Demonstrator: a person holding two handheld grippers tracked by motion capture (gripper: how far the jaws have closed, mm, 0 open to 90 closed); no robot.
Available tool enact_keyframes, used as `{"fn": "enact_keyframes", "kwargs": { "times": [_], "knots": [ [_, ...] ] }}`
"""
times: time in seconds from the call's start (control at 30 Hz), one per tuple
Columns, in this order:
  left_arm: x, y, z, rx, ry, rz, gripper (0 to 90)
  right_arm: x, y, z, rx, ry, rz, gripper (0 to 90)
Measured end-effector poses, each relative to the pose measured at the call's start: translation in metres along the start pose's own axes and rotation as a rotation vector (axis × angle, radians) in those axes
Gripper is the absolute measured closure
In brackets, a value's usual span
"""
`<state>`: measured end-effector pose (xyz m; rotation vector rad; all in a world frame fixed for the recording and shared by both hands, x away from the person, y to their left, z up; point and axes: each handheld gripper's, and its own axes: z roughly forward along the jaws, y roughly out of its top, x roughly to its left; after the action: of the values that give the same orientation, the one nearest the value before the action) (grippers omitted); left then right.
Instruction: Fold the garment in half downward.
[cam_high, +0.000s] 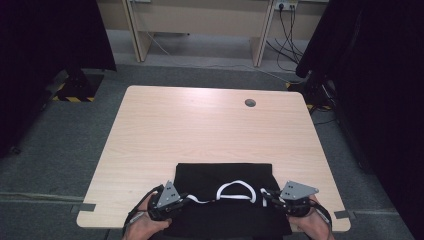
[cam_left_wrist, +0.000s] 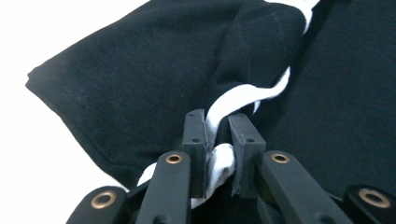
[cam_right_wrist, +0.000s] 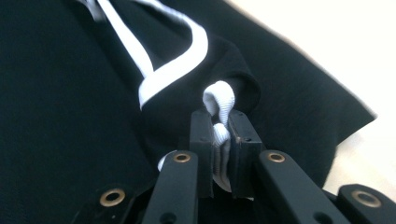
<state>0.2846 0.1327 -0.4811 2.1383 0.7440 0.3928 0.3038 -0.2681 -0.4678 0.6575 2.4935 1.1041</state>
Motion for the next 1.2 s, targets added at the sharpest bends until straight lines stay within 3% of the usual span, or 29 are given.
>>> {"fn": "enact_keyframes", "kwargs": {
  "times": [0.13, 0.3, 0.33, 0.37, 0.43, 0.57, 0.6, 0.63, 0.67, 0.7, 0.8, 0.9, 0.93, 0.97, 1.0, 1.03, 1.07, 1.1, 1.13, 1.2],
  "knots": [
    [0.007, 0.008, 0.008, 0.013, 0.032, 0.009, 78.1, -0.01, 0.002, 0.009, 0.015, -0.007, 0.008, 82.7],
    [0.03, 0.02, 0.026, 0.01, 0.079, -0.016, 78.1, -0.036, 0.011, 0.026, 0.011, -0.036, 0.017, 82.5],
    [0.03, 0.02, 0.026, 0.01, 0.079, -0.016, 77.7, -0.036, 0.011, 0.026, 0.011, -0.036, 0.017, 82.5],
    [0.039, 0.024, 0.032, 0.006, 0.087, -0.032, 76.8, -0.048, 0.015, 0.032, 0.007, -0.032, 0.034, 81.3],
    [0.043, 0.026, 0.032, 0.004, 0.082, -0.035, 73.9, -0.054, 0.016, 0.034, 0.003, -0.02, 0.045, 78.9],
    [0.046, 0.029, 0.024, -0.04, 0.089, -0.062, 45.3, -0.068, 0.025, 0.028, -0.024, -0.012, 0.12, 54.7],
    [0.043, 0.032, 0.019, -0.06, 0.091, -0.049, 32.3, -0.069, 0.03, 0.019, -0.078, 0.0, 0.155, 46.4],
    [0.043, 0.032, 0.019, -0.06, 0.091, -0.049, 28.6, -0.069, 0.03, 0.019, -0.078, 0.0, 0.155, 46.4],
    [0.041, 0.036, 0.017, -0.077, 0.088, -0.047, 28.6, -0.069, 0.033, 0.015, -0.101, 0.005, 0.178, 42.8],
    [0.04, 0.039, 0.016, -0.084, 0.087, -0.05, 23.0, -0.068, 0.037, 0.012, -0.117, 0.013, 0.202, 39.7],
    [0.038, 0.053, 0.022, -0.099, 0.052, -0.076, 21.1, -0.066, 0.049, 0.015, -0.092, 0.007, 0.198, 36.8],
    [0.04, 0.061, 0.039, -0.052, -0.004, -0.127, 18.0, -0.066, 0.058, 0.032, -0.013, -0.004, 0.164, 37.3],
    [0.044, 0.06, 0.049, -0.023, -0.024, -0.15, 18.9, -0.073, 0.056, 0.046, 0.036, 0.012, 0.176, 44.8],
    [0.044, 0.06, 0.049, -0.023, -0.024, -0.15, 24.6, -0.073, 0.056, 0.046, 0.036, 0.012, 0.176, 44.8],
    [0.045, 0.058, 0.052, -0.015, -0.041, -0.156, 34.9, -0.079, 0.051, 0.055, 0.054, 0.072, 0.174, 64.4],
    [0.046, 0.057, 0.054, -0.011, -0.058, -0.147, 34.9, -0.079, 0.051, 0.055, 0.054, 0.072, 0.174, 64.4],
    [0.046, 0.056, 0.053, -0.016, -0.074, -0.138, 61.6, -0.078, 0.048, 0.054, 0.027, 0.116, 0.137, 81.7],
    [0.046, 0.056, 0.053, -0.016, -0.074, -0.138, 70.7, -0.078, 0.048, 0.054, 0.027, 0.116, 0.137, 81.7],
    [0.045, 0.057, 0.051, -0.025, -0.066, -0.125, 76.3, -0.074, 0.051, 0.044, -0.004, 0.112, 0.083, 84.6],
    [0.044, 0.061, 0.042, -0.06, -0.046, -0.109, 79.9, -0.072, 0.053, 0.037, -0.024, 0.104, 0.062, 84.9]
  ]
}}
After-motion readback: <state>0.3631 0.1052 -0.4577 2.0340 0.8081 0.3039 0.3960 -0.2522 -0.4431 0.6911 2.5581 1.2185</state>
